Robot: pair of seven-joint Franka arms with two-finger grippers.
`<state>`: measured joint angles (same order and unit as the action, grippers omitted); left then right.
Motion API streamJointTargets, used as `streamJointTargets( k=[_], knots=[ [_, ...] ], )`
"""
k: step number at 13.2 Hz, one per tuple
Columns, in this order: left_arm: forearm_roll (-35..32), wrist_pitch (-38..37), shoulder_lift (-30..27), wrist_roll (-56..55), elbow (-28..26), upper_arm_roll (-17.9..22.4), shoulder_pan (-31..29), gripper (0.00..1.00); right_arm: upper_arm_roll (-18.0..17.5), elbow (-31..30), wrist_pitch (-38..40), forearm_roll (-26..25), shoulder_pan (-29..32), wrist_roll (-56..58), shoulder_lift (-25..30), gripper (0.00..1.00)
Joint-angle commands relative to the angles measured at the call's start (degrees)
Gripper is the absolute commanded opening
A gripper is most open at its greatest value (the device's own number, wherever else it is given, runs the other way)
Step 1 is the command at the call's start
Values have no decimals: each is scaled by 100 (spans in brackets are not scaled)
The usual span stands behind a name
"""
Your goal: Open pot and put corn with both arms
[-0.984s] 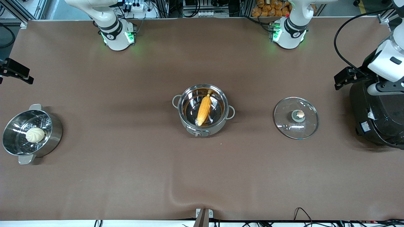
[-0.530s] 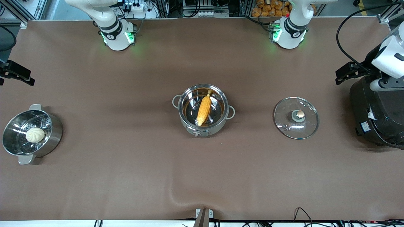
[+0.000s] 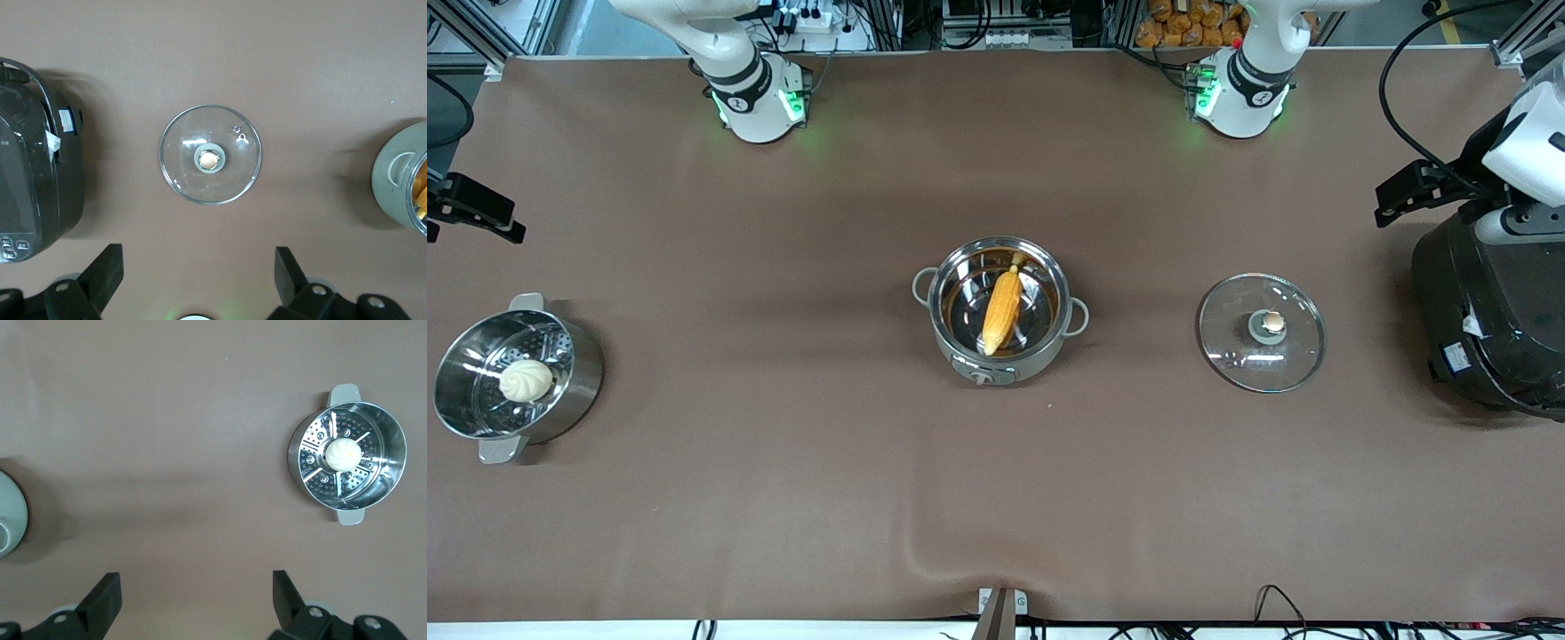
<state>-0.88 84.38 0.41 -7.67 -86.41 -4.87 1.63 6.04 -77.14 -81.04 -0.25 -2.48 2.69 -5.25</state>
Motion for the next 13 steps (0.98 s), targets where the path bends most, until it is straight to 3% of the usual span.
streamJointTargets(
  k=[1, 13],
  knots=[
    [53, -123, 20, 73, 115, 30, 21, 100, -86, 103, 27, 7, 125, -6, -56, 100],
    [27, -123, 3, 134, 115, -49, 13, 100, -86, 103, 44, 25, 178, 3, -47, 100]
  ],
)
